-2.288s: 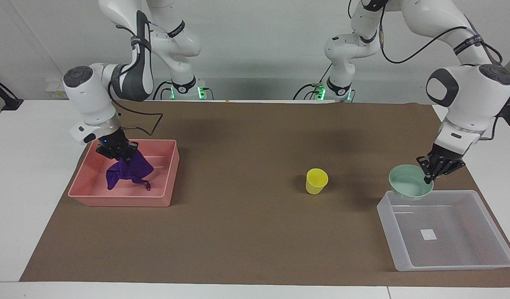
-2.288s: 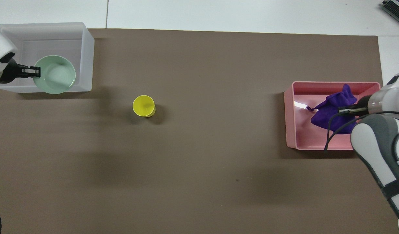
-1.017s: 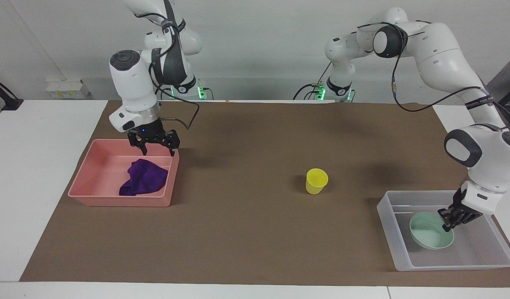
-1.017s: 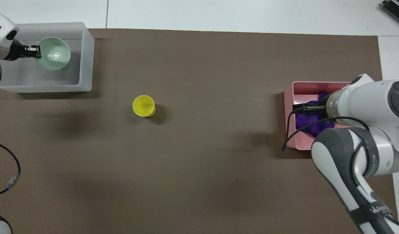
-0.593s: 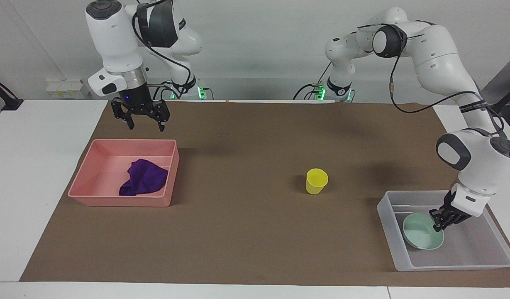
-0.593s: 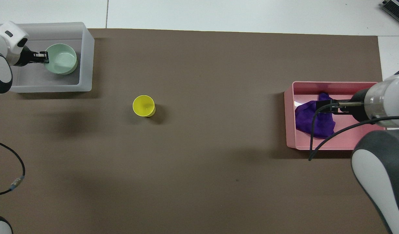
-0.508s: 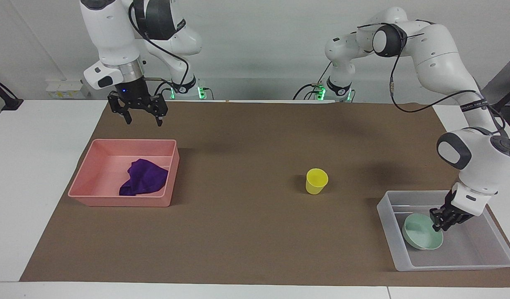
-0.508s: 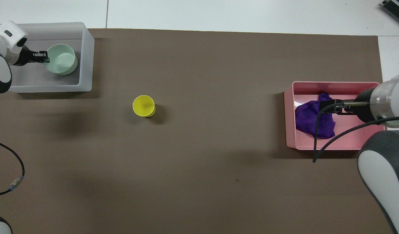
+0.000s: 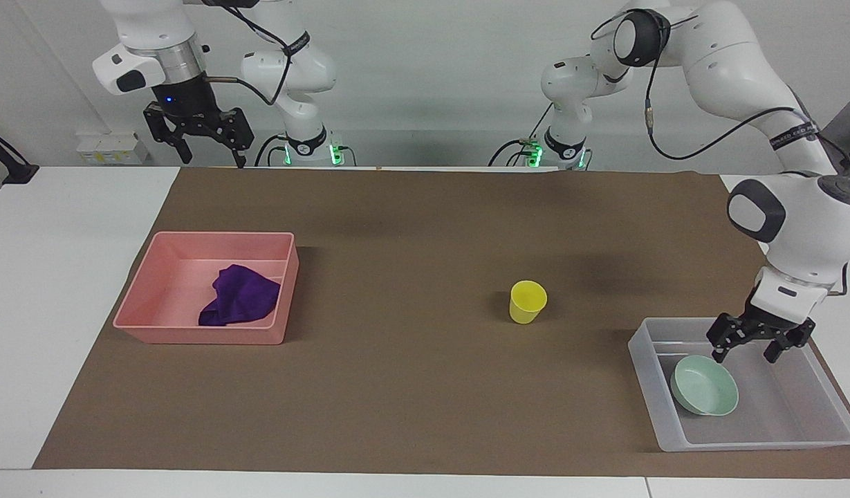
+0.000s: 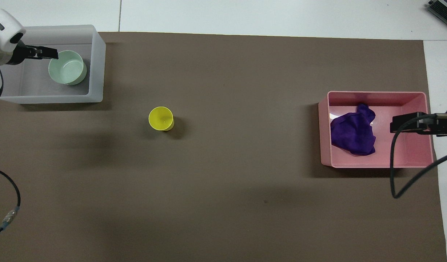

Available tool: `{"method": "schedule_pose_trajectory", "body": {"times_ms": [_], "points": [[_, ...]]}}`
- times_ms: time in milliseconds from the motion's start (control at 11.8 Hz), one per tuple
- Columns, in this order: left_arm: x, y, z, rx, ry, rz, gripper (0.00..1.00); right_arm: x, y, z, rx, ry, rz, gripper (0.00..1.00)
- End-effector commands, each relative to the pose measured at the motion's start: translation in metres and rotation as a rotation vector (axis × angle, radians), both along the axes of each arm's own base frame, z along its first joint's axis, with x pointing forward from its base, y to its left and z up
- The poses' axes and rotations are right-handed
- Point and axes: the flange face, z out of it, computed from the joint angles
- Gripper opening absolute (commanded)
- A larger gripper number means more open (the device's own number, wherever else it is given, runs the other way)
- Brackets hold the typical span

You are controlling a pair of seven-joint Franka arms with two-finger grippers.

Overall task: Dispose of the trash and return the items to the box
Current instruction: 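Release the cloth and bowl, withdrawing both grippers from the bins, then move the left gripper to the yellow cup and grasp it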

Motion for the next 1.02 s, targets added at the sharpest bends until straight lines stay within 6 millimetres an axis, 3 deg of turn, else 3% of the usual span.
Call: {"method": "schedule_pose_trajectory", "body": {"times_ms": [0, 254, 424, 593, 932], "points": [[-0.057, -0.031, 0.022, 0.028, 0.059, -0.036, 1.00, 0.002, -0.011, -0.014, 0.043, 0.016, 0.001, 1.00], [-0.099, -0.076, 0.030, 0.020, 0.105, -0.040, 1.00, -0.003, -0.012, -0.024, 0.032, 0.021, 0.002, 1.00], [-0.117, -0.118, 0.031, 0.010, 0.113, -0.039, 1.00, 0.000, -0.006, -0.019, -0.039, 0.019, 0.030, 1.00], [-0.130, -0.157, 0.023, -0.001, 0.127, -0.036, 1.00, 0.002, -0.004, -0.006, -0.032, 0.032, 0.029, 1.00], [-0.152, -0.230, -0.006, -0.016, 0.153, -0.053, 1.00, 0.001, -0.003, -0.009, -0.027, 0.032, 0.024, 1.00]]}}
